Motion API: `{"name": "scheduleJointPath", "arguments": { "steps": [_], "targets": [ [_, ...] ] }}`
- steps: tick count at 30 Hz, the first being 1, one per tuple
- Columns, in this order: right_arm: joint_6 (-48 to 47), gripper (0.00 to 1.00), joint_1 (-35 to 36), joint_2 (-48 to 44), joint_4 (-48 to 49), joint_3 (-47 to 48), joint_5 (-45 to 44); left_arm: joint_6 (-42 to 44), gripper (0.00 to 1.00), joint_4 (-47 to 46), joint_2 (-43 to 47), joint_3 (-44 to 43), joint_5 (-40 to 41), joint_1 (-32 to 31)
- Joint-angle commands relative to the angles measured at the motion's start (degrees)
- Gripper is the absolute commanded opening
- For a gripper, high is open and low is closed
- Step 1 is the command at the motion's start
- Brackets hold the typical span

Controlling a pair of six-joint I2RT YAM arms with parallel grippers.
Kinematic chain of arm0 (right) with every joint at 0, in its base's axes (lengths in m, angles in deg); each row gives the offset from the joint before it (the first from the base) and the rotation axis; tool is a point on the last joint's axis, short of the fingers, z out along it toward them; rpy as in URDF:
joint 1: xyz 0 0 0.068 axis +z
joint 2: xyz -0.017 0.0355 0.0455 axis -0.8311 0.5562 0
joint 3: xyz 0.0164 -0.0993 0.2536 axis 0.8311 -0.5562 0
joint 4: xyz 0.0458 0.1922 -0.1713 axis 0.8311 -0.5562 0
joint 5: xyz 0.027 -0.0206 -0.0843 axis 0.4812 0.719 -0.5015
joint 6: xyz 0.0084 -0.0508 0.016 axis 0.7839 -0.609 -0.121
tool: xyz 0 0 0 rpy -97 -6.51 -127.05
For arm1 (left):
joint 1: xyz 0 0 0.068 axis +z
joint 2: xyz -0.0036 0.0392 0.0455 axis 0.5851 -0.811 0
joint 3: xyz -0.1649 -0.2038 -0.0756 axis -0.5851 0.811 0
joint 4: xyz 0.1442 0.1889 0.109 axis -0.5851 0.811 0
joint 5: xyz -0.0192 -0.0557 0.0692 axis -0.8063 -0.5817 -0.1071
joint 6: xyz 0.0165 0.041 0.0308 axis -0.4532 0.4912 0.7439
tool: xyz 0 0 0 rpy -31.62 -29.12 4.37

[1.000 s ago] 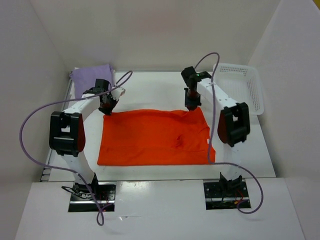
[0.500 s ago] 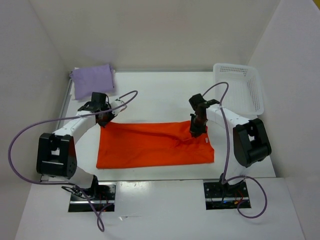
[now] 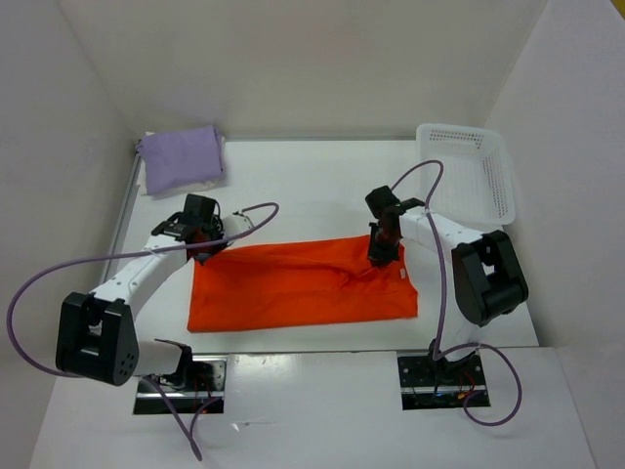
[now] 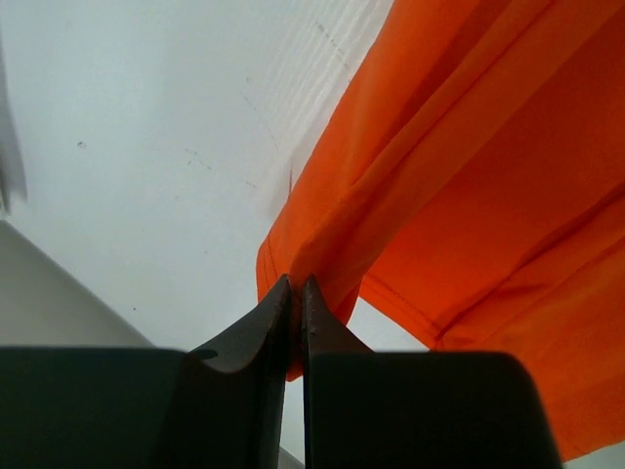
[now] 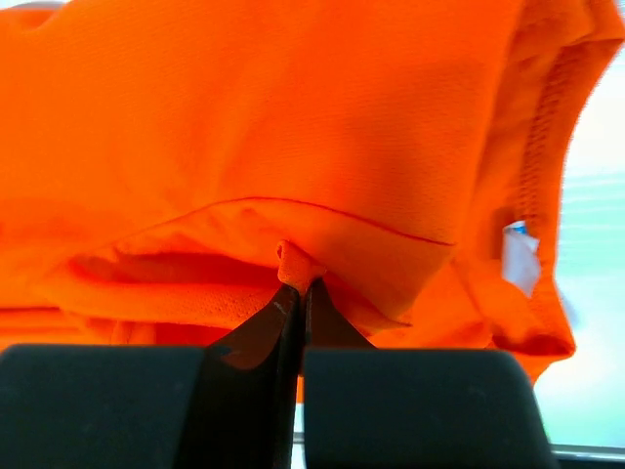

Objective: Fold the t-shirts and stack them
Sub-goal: Fold the other side of the tshirt into a rectangle

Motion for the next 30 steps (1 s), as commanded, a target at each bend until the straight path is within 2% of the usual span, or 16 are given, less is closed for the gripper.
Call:
{"name": "scheduleJointPath", "arguments": {
  "steps": [1,7,15,16,17,21,26,30],
  "targets": [
    [0.53,0.00,0.37,-0.23,-0.77,0.53,-3.35,2.21,0.10,1.19,2.24,1.35,3.63,-0.20],
    [0.53,0.00,0.37,-5.06,-2.89,1.24,-2.12,3.35,0.10,-1.72,2.25,6.09,4.52,-0.20],
    [1.67,0.00,0.37,-2.61,1.49,-3.25,2.01,3.35,0.17,1.96,2.77,6.80,1.36,-1.26],
    [1.67,0.00,0.37,-1.74,1.50,-3.25,1.31,3.96,0.19,2.76,2.77,6.80,1.35,-1.26],
    [1.67,0.00,0.37,-0.68,1.50,-3.25,1.30,3.97,0.31,5.63,2.77,5.23,0.13,-1.26],
    [1.15,0.00,0.37,0.12,1.50,-3.25,0.26,9.31,0.64,16.37,4.53,1.09,-6.37,-1.26],
    [1.15,0.00,0.37,0.64,1.50,-3.25,0.25,16.70,0.68,29.38,5.67,2.14,-5.50,-1.26],
    [0.62,0.00,0.37,0.65,1.50,-3.25,0.25,18.56,0.68,27.64,9.10,2.15,-3.31,1.55]
  ]
}}
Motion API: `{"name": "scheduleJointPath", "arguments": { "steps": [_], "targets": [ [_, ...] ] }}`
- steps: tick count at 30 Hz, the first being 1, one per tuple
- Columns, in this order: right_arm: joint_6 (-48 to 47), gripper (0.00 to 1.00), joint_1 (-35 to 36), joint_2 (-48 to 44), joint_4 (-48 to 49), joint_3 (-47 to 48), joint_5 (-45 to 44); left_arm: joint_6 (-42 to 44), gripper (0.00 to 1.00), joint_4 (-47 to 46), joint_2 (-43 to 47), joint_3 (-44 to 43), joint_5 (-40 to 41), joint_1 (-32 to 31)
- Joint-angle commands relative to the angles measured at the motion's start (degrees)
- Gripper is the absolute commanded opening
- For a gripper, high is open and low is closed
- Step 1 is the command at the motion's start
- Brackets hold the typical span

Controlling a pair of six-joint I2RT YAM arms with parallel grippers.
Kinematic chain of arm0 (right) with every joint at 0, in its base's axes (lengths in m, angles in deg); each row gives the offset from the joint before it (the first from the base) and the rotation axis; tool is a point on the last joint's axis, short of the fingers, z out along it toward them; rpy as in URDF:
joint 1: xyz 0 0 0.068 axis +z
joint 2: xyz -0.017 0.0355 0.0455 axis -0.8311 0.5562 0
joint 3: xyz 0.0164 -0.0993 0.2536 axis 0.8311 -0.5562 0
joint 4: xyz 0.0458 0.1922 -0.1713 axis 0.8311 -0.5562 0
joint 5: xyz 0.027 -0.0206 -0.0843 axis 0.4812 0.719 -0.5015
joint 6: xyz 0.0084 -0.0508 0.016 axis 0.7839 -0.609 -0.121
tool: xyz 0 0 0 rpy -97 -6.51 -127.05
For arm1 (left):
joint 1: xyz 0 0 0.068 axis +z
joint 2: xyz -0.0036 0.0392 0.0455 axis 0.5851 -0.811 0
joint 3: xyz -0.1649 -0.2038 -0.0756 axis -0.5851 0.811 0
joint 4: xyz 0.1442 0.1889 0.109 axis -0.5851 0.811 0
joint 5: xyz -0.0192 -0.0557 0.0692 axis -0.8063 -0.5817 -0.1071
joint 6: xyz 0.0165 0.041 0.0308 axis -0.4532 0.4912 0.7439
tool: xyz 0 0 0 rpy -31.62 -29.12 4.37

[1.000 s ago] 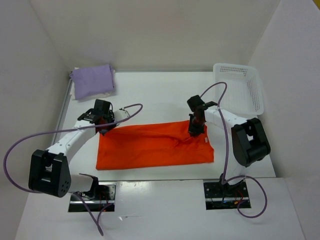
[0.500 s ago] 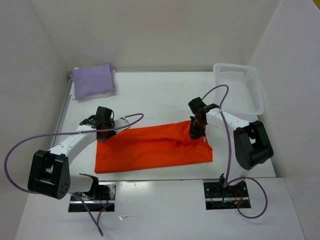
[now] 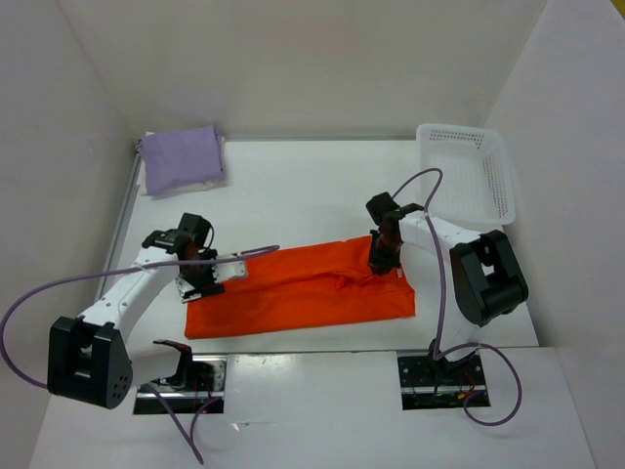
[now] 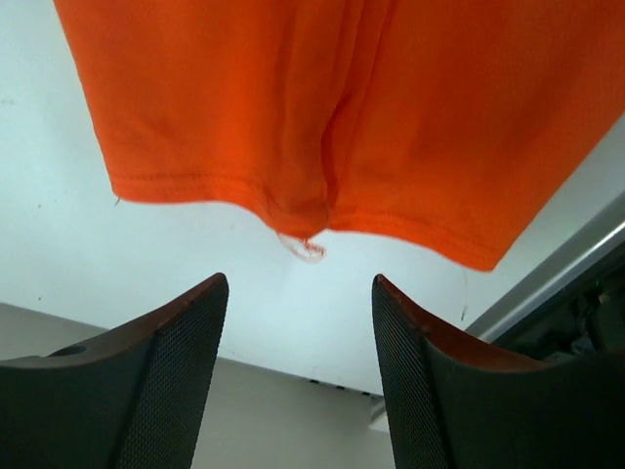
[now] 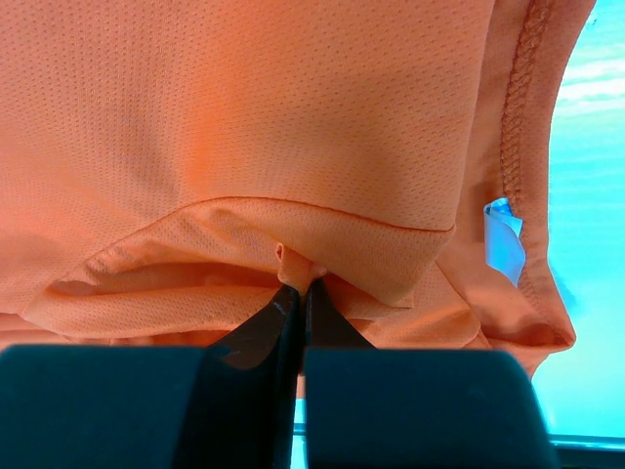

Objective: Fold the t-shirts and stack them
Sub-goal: Fold the other side of the tshirt into a rectangle

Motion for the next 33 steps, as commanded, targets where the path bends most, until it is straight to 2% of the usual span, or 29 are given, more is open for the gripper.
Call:
{"name": "scheduleJointPath", "arguments": {
  "steps": [1,3,4,5,7,10,12,14,17,18,19,22,24,28,30,33],
  "targets": [
    [-0.41,0.03,0.37,0.45,1.30,-0.23,-1.08,4.29,0.68,3.90,2.83,-3.44,-2.29,1.58],
    [-0.41,0.09,0.37,1.15,1.30,-0.23,-0.56,5.17,0.72,4.52,2.31,-5.48,-3.19,2.19],
    [-0.93,0.16,0.37,1.15,0.52,-0.23,-0.56,5.69,0.73,3.30,2.30,-5.49,-3.19,2.19],
    [-0.93,0.20,0.90,1.67,0.51,0.29,-0.03,4.82,0.73,1.28,1.78,-5.49,-0.41,2.19],
    [-0.93,0.22,0.90,1.07,-1.06,0.90,-0.03,3.86,0.76,-5.22,1.17,-3.56,2.42,2.19],
    [-0.93,0.52,1.43,-1.47,-4.92,2.05,-0.03,-1.05,0.79,-11.03,-2.68,-3.03,5.15,3.33],
    [-0.93,0.60,1.95,-2.88,-7.30,2.05,0.50,-3.79,0.80,-13.40,-5.15,-4.08,5.68,4.03],
    [-0.93,0.60,3.00,-5.51,-10.45,3.36,0.50,-7.55,0.80,-14.28,-8.57,-5.83,5.69,4.65],
    [-0.32,0.47,5.29,-9.03,-11.79,6.52,-0.73,-10.12,0.80,-16.66,-10.43,-6.37,5.69,5.27],
    [-0.32,0.40,7.04,-9.04,-11.79,8.71,-1.43,-10.91,0.80,-17.19,-10.44,-6.37,5.69,5.27],
    [0.20,0.40,7.57,-9.04,-11.79,9.69,-1.43,-11.44,0.80,-17.72,-10.44,-6.37,5.69,5.27],
    [0.21,0.35,9.50,-3.96,-10.65,12.94,-0.91,-13.20,0.80,-18.34,-12.10,-6.89,5.69,5.27],
    [1.61,0.35,11.87,-0.88,-9.34,14.00,-2.13,-14.34,0.80,-18.34,-12.90,-7.42,6.21,5.27],
    [2.14,0.21,11.89,3.69,-6.17,14.01,-4.41,-14.35,0.80,-18.86,-13.43,-6.89,6.21,5.27],
    [2.14,0.18,11.89,4.93,-4.51,14.01,-4.95,-14.87,0.80,-18.86,-13.43,-6.89,6.21,5.27],
    [1.53,0.08,11.89,6.42,-1.78,12.87,-4.17,-14.87,0.80,-18.86,-12.90,-6.37,6.21,5.27]
  ]
}}
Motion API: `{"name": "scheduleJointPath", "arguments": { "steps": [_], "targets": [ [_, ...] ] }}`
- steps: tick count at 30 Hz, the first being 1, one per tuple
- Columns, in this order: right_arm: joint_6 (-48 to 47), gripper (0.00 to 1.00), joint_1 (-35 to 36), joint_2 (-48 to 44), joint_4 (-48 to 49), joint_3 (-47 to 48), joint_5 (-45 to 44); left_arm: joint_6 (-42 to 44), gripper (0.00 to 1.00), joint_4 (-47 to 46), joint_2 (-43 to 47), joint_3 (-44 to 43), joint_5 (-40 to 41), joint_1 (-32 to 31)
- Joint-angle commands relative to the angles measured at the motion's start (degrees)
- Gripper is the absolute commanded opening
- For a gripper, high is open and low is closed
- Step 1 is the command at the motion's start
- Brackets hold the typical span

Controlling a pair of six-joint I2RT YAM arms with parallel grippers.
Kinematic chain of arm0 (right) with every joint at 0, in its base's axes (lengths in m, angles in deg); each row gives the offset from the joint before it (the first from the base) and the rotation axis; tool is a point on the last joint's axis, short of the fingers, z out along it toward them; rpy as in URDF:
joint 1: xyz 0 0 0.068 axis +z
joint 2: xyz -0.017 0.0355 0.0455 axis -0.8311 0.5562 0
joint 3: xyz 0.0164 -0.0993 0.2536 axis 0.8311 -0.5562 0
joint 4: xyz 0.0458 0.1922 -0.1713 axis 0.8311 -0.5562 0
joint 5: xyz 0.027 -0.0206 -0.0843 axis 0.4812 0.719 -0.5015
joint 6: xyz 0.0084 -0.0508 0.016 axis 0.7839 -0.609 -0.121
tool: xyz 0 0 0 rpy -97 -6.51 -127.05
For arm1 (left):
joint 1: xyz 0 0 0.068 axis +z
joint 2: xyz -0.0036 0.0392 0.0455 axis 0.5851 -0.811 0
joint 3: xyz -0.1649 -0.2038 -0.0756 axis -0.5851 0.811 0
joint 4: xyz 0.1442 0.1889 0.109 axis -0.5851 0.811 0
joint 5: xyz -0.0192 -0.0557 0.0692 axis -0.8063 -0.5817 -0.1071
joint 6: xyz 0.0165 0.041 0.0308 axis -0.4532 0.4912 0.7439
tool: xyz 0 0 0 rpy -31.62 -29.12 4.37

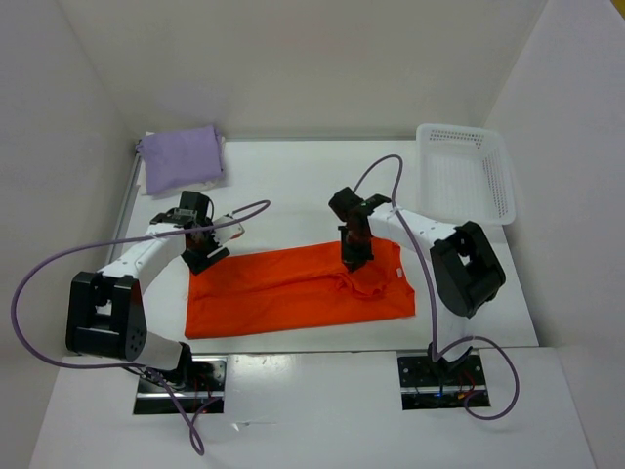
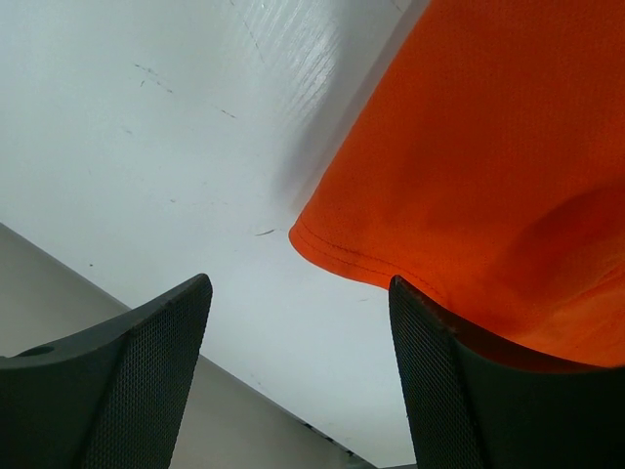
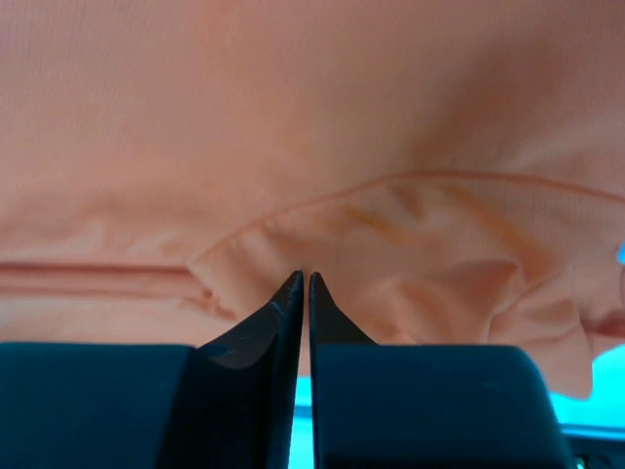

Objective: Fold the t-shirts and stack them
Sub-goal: Fold the other side of the tshirt into a rectangle

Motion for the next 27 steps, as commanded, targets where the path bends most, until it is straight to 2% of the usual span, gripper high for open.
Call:
{"name": "scheduleJointPath", "arguments": {
  "steps": [1,3,7,10,15,17,20,21,24,27],
  "targets": [
    [-0.76,0.04,0.71,0.24,5.24,-0.14,1.81,-2.06,0.80,-0.50,0.34,-0.21,-0.06,0.22],
    [-1.48,0.00,1.42,0.24,6.47,-2.42,4.64,-2.07,0.80,0.02,0.34,-0.20,-0.06,0.22],
    [-0.77,0.00,3.00,-0.38,8.06,-6.81,9.04,-2.68,0.80,0.02,0.34,-0.20,-0.06,0.22],
    [0.45,0.00,3.01,-2.57,9.20,-9.18,9.58,-2.68,0.80,0.02,-0.27,-0.20,-0.06,0.22],
    [0.46,0.00,3.01,-0.73,10.61,-9.90,8.96,-3.91,0.80,-0.68,-2.20,-0.81,1.00,0.22],
    [0.46,0.06,3.01,-0.02,9.91,-8.59,8.96,-4.44,0.82,-0.68,-2.82,-0.82,1.00,0.22],
    [0.46,0.30,3.01,-3.95,7.45,-5.77,6.25,-4.44,0.82,-1.20,-2.82,-1.34,1.52,0.22],
    [1.07,0.35,3.01,-5.46,5.88,-5.16,5.63,-4.44,0.82,-1.21,-2.82,-1.34,1.52,0.22],
    [4.05,0.39,3.01,-12.84,3.50,-4.54,5.10,-4.44,0.83,-1.73,-2.82,-1.34,2.05,0.22],
    [9.76,0.39,3.01,-18.98,1.48,-9.26,0.72,-5.06,0.84,-2.35,-2.82,-1.34,2.05,0.22]
  ]
}}
